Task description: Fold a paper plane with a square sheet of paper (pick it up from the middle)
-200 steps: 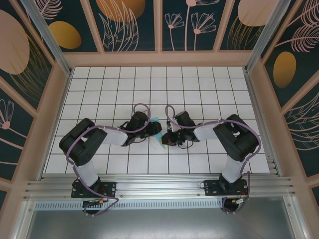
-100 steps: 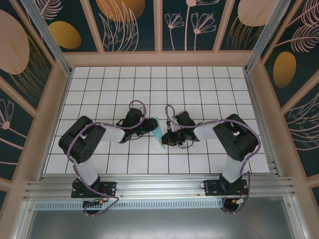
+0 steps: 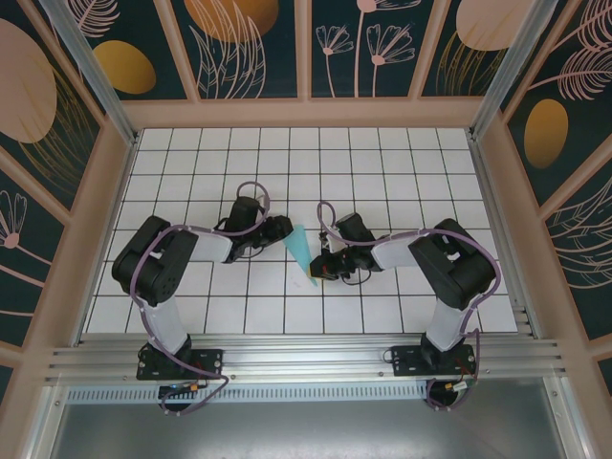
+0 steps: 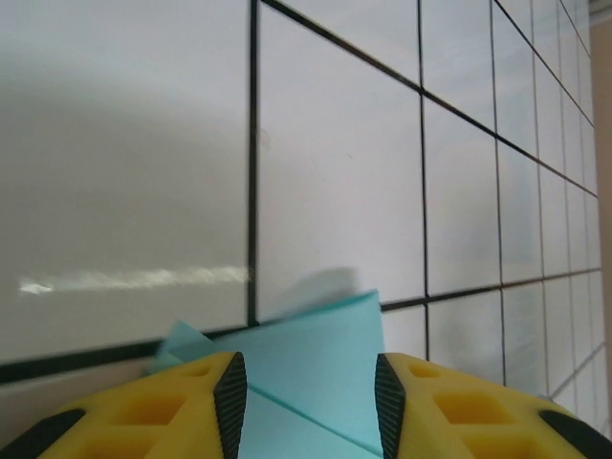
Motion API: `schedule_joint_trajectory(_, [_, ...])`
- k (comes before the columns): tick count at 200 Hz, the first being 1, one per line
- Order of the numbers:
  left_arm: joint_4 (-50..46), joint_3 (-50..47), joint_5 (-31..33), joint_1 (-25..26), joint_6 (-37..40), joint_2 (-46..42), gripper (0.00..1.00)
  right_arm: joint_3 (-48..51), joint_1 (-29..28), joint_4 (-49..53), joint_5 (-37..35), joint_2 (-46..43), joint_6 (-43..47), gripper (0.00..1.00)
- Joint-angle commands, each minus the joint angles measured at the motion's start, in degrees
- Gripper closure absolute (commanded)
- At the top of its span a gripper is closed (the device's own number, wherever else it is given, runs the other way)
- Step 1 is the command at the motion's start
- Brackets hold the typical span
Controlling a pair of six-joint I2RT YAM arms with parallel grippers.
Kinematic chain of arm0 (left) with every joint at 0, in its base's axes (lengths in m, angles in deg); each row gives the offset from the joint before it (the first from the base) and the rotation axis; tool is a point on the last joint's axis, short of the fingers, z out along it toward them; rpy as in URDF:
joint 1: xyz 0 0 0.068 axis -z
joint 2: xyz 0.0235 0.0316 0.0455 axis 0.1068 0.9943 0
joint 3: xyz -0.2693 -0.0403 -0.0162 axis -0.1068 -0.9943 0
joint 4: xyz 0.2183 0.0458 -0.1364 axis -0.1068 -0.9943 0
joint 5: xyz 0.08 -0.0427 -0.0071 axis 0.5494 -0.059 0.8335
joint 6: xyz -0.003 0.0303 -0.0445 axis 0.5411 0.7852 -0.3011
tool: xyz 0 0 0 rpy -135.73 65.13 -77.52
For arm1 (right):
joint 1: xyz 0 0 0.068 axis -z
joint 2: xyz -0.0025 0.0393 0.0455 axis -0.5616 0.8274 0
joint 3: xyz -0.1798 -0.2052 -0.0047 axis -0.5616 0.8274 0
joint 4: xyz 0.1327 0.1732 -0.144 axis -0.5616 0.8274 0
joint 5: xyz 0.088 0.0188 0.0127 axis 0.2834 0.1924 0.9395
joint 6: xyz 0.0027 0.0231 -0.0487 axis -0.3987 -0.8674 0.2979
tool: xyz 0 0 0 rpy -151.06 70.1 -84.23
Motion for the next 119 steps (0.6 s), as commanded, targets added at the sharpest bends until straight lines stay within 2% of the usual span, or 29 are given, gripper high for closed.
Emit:
schedule_joint_trajectory(1, [-8.1, 1.4, 9.1, -3.5, 5.2, 0.1, 0.56, 3.7, 0.3, 14.0, -8.5, 4.9, 2.0, 1.00])
schedule_joint_trajectory(28, [-12.0, 3.3, 9.3, -3.9, 7.0, -3.4, 0.54, 3.2, 0.3, 13.4, -7.9, 4.7, 1.4, 1.00])
schedule_joint_trajectory(63, [-7.5, 0.0, 2.3, -3.5, 2.3, -11.0, 0.53, 2.6, 0.3, 11.8, -7.1, 3.9, -0.3, 1.00])
schedule_joint_trajectory(93, [-3.6, -2.5, -0.7, 0.6, -0.7, -13.6, 0.58, 2.3, 0.2, 10.9, -6.9, 3.5, -1.6, 1.00])
schedule_joint_trajectory(119, [-0.1, -2.3, -2.5, 4.7, -2.1, -10.5, 0.65, 2.2, 0.2, 10.7, -6.9, 3.7, -1.8, 1.00])
